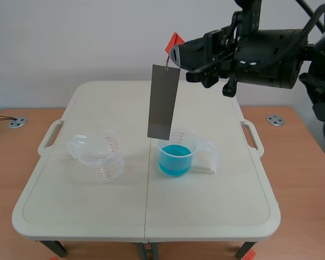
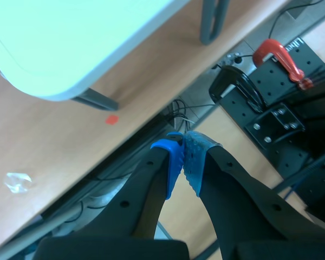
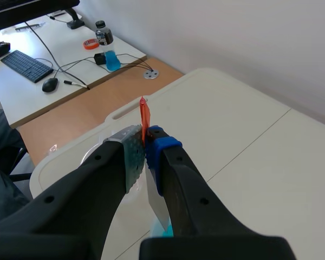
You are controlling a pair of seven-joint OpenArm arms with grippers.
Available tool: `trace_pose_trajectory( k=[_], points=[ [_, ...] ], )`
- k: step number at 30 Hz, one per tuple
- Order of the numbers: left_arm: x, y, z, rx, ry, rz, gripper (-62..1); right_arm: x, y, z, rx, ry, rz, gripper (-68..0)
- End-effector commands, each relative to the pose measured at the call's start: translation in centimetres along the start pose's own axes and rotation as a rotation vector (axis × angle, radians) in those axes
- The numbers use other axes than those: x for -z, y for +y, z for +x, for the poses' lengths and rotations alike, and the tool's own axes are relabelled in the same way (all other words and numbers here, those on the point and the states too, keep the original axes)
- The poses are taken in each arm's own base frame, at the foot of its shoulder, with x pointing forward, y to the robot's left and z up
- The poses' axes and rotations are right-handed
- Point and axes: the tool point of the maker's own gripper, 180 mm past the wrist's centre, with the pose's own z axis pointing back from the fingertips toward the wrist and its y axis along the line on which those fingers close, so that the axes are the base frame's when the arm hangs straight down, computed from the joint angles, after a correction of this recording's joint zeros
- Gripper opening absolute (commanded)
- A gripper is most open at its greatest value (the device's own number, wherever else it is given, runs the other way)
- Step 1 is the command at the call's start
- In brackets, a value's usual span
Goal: Hold the metal plate by the orange handle, dip it into the blue solution, take it out and point at it, then put the plate back in the beaker on the left.
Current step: 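Raise the plate and point at it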
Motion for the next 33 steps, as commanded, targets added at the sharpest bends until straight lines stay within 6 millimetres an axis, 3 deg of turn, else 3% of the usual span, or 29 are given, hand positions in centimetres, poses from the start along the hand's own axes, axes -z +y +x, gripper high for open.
trace_pose_trajectory(
  k=[1,10,15,23,33],
  points=[
    [0.3,0.1,0.8,-0.003,-0.028,0.002,-58.8,-0.2,0.4,1.7,-0.027,-0.051,0.015,-66.3],
    [1.4,2.8,3.6,0.045,-0.112,0.045,-58.8,-0.6,1.5,3.5,-0.061,-0.092,0.034,-66.2],
    [2.5,4.3,6.1,0.109,-0.178,0.053,-58.8,-1.3,0.8,4.4,-0.076,-0.113,0.003,-66.2],
    [5.3,6.5,10.5,0.151,-0.276,0.043,-58.8,-2.3,0.1,5.6,-0.090,-0.149,-0.028,-66.2],
    [8.7,8.6,15.7,0.211,-0.377,0.026,-58.8,-2.5,-0.2,5.7,-0.091,-0.148,-0.038,-66.2]
  ],
)
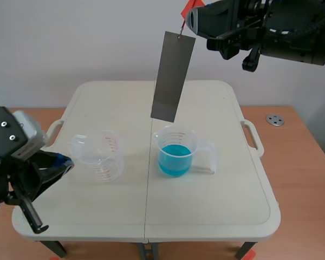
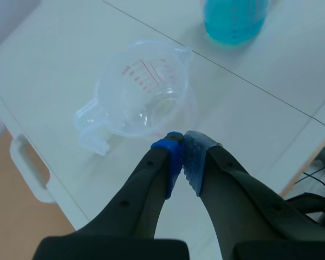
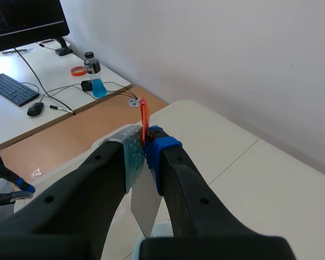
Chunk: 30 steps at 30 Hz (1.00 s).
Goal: Hold the metal plate by the orange handle, dip it into the blue solution, take it out and point at it, then put the plate back in the beaker on the left.
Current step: 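Raise the plate and point at it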
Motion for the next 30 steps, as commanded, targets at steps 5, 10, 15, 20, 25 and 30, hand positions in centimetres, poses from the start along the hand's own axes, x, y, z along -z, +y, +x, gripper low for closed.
trace_pose_trajectory(
  k=[5,10,15,20,25,30],
  points=[
    [2.0,1.3,2.2,0.002,-0.065,-0.003,-58.8,-0.1,0.4,1.6,-0.026,-0.050,0.017,-66.3],
    [3.8,2.0,3.6,0.012,-0.094,-0.006,-58.8,-0.1,0.4,1.6,-0.026,-0.047,0.017,-66.3],
    [5.5,2.8,4.8,0.001,-0.115,0.003,-58.8,-0.1,0.4,1.5,-0.026,-0.042,0.017,-66.3],
    [7.0,2.6,6.1,0.001,-0.137,-0.010,-58.8,-0.1,0.4,1.4,-0.026,-0.039,0.017,-66.3],
    [8.2,1.7,7.4,0.017,-0.148,-0.042,-58.8,-0.1,0.4,1.4,-0.026,-0.036,0.017,-66.2],
    [8.9,1.0,9.0,0.035,-0.176,-0.065,-58.8,-0.1,0.4,1.4,-0.026,-0.036,0.017,-66.3]
  ],
)
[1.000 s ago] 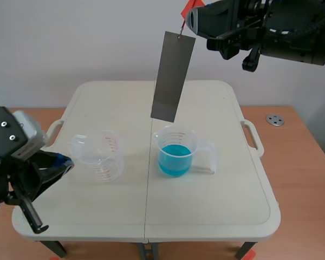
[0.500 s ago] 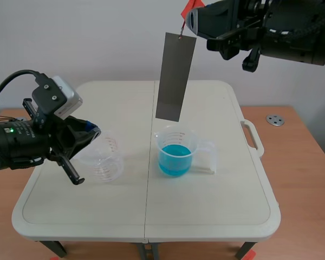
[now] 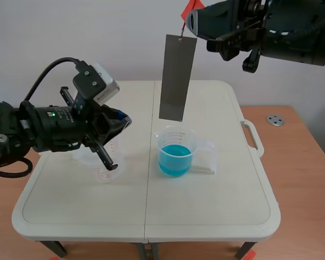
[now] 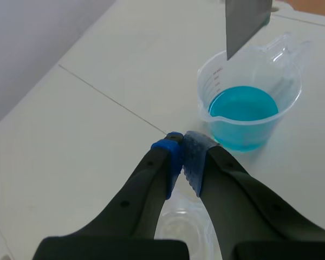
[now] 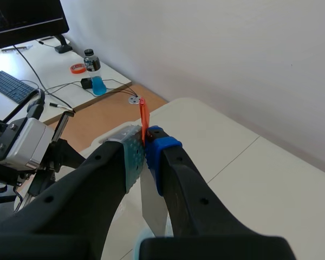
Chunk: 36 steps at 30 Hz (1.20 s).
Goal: Hold the metal plate by the orange handle, dip it into the blue solution, take it out and point at it, then put the plate back in the beaker on the left.
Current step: 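Raise the plate and point at it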
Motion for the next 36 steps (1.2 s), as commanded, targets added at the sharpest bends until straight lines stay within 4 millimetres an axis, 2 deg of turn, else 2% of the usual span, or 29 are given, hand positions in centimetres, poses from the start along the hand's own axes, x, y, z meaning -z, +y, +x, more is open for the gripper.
trace_pose_trajectory(
  k=[1,7,36],
  points=[
    [0.25,0.44,1.61,0.010,-0.045,0.008,-58.8,-0.08,0.39,1.57,-0.026,-0.047,0.017,-66.3],
    [0.85,-0.24,2.60,0.013,-0.065,-0.021,-58.8,-0.08,0.39,1.57,-0.026,-0.047,0.017,-66.3],
    [1.00,-0.55,2.22,0.017,-0.046,-0.022,-58.8,-0.08,0.39,1.57,-0.026,-0.047,0.017,-66.3]
  ],
)
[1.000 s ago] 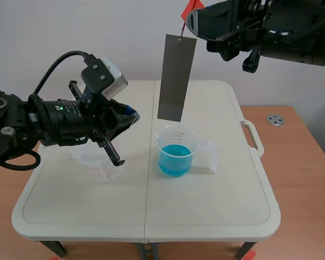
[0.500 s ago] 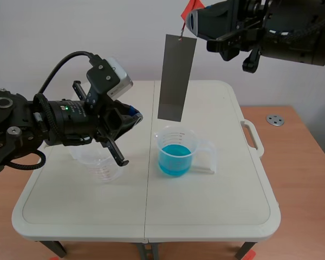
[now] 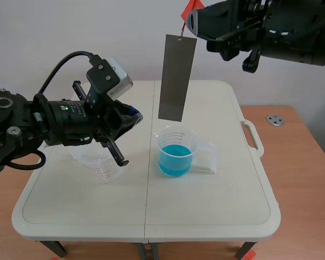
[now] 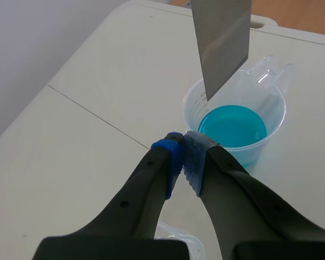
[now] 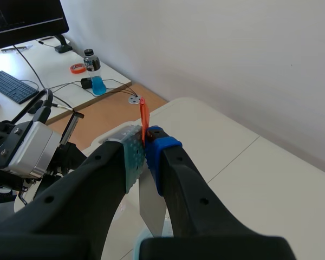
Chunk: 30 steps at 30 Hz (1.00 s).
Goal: Hold the metal plate by the orange handle, dip it into the blue solution, take it out and point at it, then put the plate back in the beaker on the left.
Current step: 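Raise the plate and point at it, then put the plate into the left beaker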
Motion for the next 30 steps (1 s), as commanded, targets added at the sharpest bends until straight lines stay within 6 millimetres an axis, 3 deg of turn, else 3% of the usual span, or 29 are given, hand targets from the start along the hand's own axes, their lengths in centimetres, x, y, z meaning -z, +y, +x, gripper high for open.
trace_pose_trajectory(
  k=[1,8,19,30],
  points=[
    [-0.1,0.2,0.7,-0.002,-0.024,0.008,-58.8,-0.1,0.4,1.6,-0.026,-0.047,0.017,-66.3],
    [-2.1,1.1,-1.3,-0.015,0.005,0.100,-58.8,-0.1,0.4,1.6,-0.026,-0.047,0.017,-66.3],
    [-9.9,2.1,-3.3,-0.022,0.032,0.219,-58.8,-0.1,0.4,1.6,-0.026,-0.048,0.017,-66.3],
    [-17.3,-1.3,-7.4,-0.122,0.127,0.236,-58.8,-0.1,0.4,1.6,-0.024,-0.050,0.018,-66.3]
  ],
)
